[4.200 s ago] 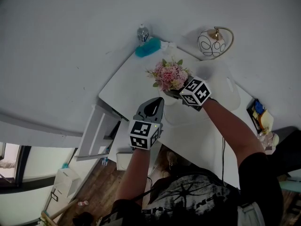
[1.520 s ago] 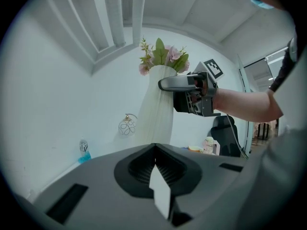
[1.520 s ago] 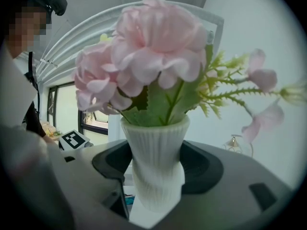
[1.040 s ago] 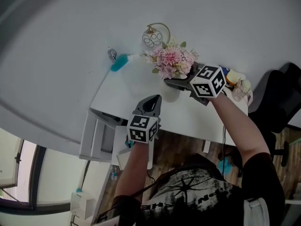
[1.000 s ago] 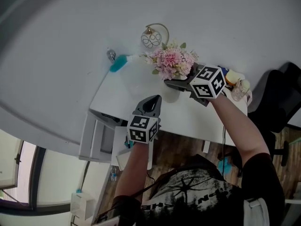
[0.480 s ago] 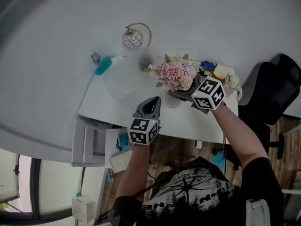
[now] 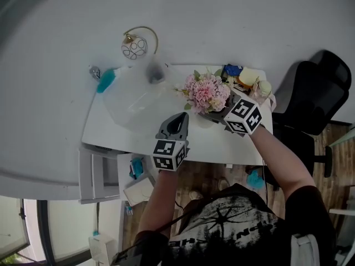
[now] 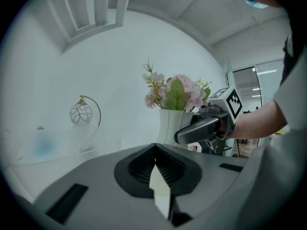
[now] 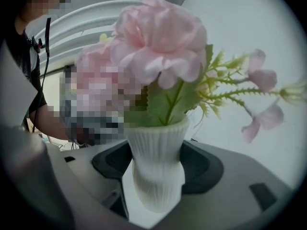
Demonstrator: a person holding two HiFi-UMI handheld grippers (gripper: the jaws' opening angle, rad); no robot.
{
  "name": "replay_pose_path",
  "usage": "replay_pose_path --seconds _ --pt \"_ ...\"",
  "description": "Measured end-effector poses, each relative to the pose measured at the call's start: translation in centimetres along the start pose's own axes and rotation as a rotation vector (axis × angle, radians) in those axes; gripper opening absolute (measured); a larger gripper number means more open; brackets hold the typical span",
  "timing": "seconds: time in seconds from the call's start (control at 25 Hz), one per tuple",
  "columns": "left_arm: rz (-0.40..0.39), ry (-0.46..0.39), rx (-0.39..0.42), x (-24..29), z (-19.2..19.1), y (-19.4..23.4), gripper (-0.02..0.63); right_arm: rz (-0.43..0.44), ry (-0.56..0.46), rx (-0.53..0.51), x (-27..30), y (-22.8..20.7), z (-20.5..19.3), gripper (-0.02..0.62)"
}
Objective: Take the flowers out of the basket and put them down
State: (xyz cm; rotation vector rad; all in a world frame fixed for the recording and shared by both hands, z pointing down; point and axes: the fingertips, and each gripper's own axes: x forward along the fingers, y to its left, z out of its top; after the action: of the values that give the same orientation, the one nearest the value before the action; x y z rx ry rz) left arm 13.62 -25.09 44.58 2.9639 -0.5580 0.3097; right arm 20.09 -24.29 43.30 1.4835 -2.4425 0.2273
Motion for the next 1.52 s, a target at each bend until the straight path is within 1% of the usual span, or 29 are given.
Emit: replay_pose_path --seconds 0.2,0.48,0.72,1.0,1.16,1.32,1.52 --pt "-0.011 0.016 0.002 2.1 -0.8 -0.9 0.011 -0.016 0.007 0.023 -0.7 -1.3 -2.8 0.318" --pt "-0.021 0.038 -0.007 4.0 -2.4 -1.9 0.011 -0.051 -0.011 0.035 -1.3 -2.5 -6.1 0.319" --pt "-0.017 0.057 -0.017 5.0 -3.9 -2.3 0.011 -0.063 0.01 0.048 -1.0 -2.9 -9.2 0.319" --pt "-0.003 0.074 -0.019 5.1 -5.1 -2.8 0.011 -0.077 -0.002 0.043 -0.9 -2.8 -12.1 0.319" --pt "0.002 0.09 -0.026 5.1 -6.0 -2.9 0.011 -0.087 -0.029 0.064 -1.0 -3.2 -12.4 0.318" --pt "0.005 0.101 -0.034 5.2 -6.7 -3.0 0.011 -0.085 -0.037 0.06 -0.8 -3.1 -12.4 0.319" --pt "0.002 0.1 -0.042 5.2 -6.7 -3.3 0.011 -0.08 -0.049 0.062 -0.7 -2.9 -12.3 0.319"
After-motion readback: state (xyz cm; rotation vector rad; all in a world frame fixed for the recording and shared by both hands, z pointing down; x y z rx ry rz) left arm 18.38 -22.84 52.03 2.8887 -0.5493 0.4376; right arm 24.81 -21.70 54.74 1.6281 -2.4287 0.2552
